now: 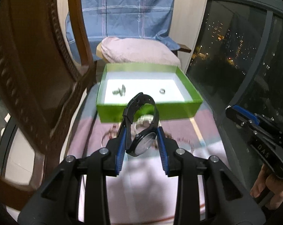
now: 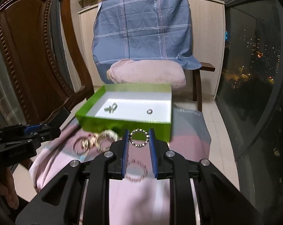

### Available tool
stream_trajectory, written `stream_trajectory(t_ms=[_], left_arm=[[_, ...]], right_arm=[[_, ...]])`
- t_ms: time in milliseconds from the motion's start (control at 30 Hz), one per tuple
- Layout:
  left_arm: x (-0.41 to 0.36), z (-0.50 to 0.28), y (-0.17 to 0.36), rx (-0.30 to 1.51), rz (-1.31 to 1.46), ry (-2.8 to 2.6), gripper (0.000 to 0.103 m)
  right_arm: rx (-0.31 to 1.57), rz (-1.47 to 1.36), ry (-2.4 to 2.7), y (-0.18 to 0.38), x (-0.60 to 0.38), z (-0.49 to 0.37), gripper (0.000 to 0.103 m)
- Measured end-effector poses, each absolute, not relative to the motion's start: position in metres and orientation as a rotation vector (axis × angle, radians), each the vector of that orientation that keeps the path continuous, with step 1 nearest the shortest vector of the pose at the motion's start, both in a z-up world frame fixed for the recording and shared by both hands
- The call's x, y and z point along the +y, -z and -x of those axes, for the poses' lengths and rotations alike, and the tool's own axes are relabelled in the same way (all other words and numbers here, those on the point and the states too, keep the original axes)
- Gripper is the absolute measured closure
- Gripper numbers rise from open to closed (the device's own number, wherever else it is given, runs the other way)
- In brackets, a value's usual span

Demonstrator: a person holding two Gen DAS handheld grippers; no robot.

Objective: Organize jewelry
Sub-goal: 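Carry the black watch and beaded ring over the green box with both grippers, then lower watch and ring into the green box and open both grippers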

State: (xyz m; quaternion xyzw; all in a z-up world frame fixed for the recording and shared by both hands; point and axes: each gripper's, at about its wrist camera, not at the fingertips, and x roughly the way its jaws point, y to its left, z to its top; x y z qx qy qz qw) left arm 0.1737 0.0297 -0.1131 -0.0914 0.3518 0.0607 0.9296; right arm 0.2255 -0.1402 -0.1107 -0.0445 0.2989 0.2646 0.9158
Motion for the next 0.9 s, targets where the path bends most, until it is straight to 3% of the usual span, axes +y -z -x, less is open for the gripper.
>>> stream_trajectory(t_ms=[300, 600, 633, 700, 733, 900], left_arm=[[0.046, -0.256, 0.096, 0.7, 0.23, -0.126, 0.071], [0.073, -0.337, 0.156, 0.845, 0.289, -0.142, 0.069], [0.075, -0.34, 0.162, 0.861, 0.302, -0.135, 0.066], [0.077, -0.345, 0.168, 0.889, 0.308, -0.132, 0.049], [0.078, -0.345, 0.166, 0.891, 0.313, -0.125, 0.035], [0.095, -0.301, 0.103, 0.742, 0.307, -0.128, 0.014]], right_arm=[[0.596, 0.02, -0.537, 0.1, -0.107, -0.296, 0.082], [0.718, 0.005, -0.475, 0.145, -0.082, -0.367, 0.082], [0.732, 0.013, -0.475, 0.149, -0.08, -0.369, 0.082], [0.756, 0.043, -0.479, 0.151, -0.077, -0.37, 0.069], [0.745, 0.044, -0.475, 0.148, -0.08, -0.368, 0.065], [0.564, -0.062, -0.461, 0.096, -0.128, -0.34, 0.04]])
